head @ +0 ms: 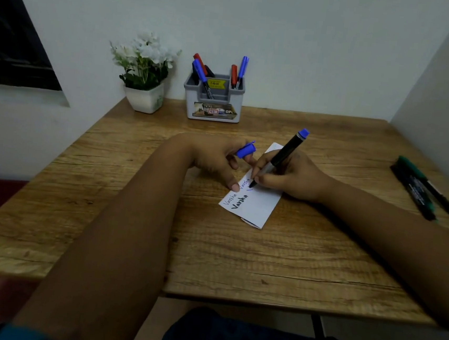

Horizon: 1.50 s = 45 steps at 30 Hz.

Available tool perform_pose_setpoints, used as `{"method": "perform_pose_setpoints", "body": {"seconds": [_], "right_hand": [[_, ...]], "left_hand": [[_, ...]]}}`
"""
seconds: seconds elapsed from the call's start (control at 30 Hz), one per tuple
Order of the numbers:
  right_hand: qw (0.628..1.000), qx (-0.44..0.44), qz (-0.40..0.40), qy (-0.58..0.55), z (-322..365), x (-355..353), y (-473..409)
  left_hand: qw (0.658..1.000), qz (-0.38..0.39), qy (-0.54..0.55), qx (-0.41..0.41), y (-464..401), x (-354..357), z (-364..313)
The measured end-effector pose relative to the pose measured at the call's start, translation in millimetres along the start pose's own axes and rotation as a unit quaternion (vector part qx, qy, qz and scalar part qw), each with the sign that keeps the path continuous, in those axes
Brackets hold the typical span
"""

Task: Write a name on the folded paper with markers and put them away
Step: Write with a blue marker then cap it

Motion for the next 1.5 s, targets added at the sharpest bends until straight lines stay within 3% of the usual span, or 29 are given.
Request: {"method": "perform_pose_setpoints", "body": {"seconds": [1.3, 1.5], "right_hand": [[0.997, 0.038, -0.034, 0.058, -3.6, -6.6, 1.9], [0.997, 0.049, -0.053, 0.027, -4.7, -6.8, 2.0]], "left_hand": [[1.000, -0.001, -0.015, -0.010, -4.8, 0.4, 7.4], [1.000, -0.001, -0.022, -0.014, -4.8, 0.4, 6.8]]}}
Point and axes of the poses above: each hand's wrist, its own y-axis away from the middle knuckle, its own x-axis out of the palm, z = x × y, the point moved 4 cm from there along -y, towards the middle knuckle, and after that the axes turned 10 degrees about y, right-handed, at the moved point
